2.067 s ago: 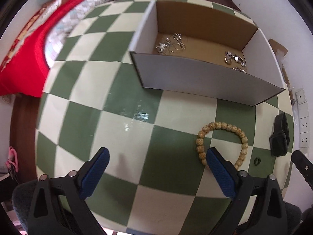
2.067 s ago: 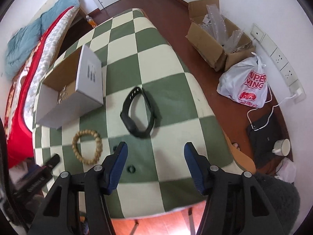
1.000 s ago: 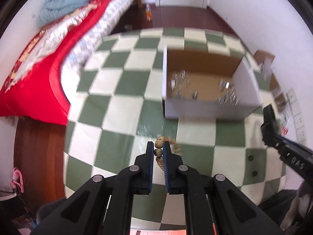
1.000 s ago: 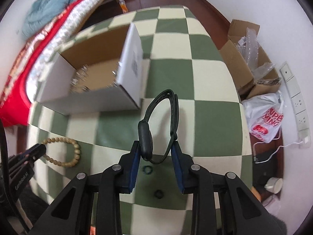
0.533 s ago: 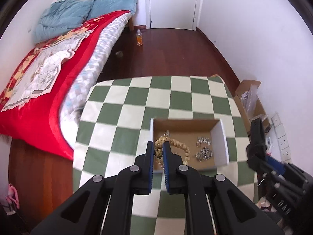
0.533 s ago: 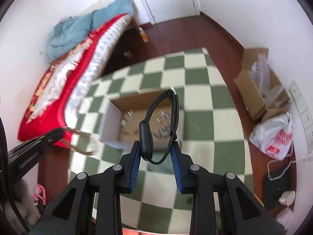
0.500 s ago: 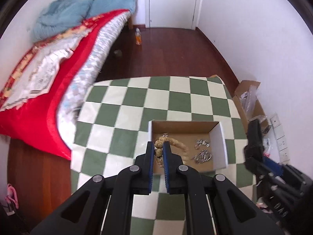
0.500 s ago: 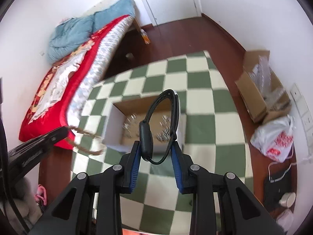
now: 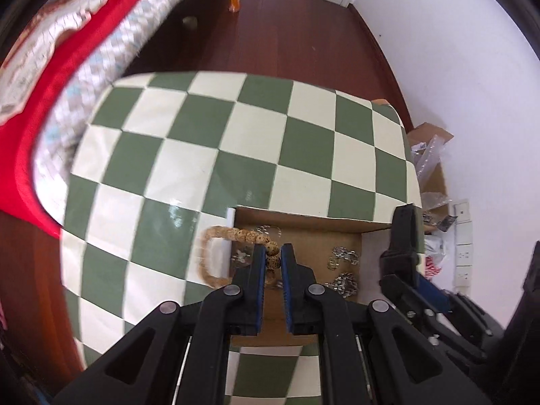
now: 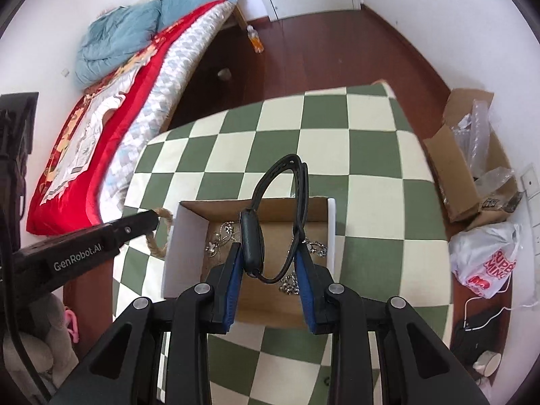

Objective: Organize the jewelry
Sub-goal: 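Carry the bracelet and watch band over the white box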

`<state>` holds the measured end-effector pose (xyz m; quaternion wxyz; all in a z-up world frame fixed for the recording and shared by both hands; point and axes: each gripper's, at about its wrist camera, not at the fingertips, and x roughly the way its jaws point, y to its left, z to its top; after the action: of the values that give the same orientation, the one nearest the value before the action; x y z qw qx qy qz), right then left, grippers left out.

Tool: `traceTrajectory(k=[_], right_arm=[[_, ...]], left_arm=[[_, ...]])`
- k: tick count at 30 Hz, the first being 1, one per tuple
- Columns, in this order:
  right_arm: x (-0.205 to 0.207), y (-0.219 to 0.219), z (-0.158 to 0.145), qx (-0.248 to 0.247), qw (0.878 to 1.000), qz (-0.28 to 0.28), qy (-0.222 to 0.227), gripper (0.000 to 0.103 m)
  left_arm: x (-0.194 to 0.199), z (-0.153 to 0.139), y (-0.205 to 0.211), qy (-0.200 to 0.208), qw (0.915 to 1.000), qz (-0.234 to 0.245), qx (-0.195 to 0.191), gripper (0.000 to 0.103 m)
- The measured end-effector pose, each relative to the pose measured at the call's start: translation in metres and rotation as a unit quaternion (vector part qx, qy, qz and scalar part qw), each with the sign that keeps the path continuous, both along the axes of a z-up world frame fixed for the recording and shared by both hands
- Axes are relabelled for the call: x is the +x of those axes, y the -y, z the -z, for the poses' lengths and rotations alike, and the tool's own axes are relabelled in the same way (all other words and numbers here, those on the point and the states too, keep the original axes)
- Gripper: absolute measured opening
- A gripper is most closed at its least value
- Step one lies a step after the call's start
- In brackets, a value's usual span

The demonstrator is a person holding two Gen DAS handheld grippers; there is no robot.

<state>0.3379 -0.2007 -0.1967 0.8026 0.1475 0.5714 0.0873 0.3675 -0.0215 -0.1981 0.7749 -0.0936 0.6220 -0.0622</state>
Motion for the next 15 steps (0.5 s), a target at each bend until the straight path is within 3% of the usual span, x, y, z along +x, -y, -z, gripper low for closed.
traceTrajectory(k=[4,8,15], right_arm=[[0.006,-0.001,0.015,0.000,1.000,-0.001,-0.016,0.032],[0.001,0.000,0.016,0.014,1.000,0.000,-0.014,0.032],[-0.003,0.000,0.018,0.021,1.000,0.001,-0.018,0.032]], left_arm=[[-0.006,-0.016,0.001,0.011,0.9990,-0.004,-0.043,0.007],[-0.006,-0.033,0.006,0.028,0.9983,0.006,-0.052,0.007],[-0.002,-0.027,0.010,0.012,0.9982,0.008,-0.058,0.007]])
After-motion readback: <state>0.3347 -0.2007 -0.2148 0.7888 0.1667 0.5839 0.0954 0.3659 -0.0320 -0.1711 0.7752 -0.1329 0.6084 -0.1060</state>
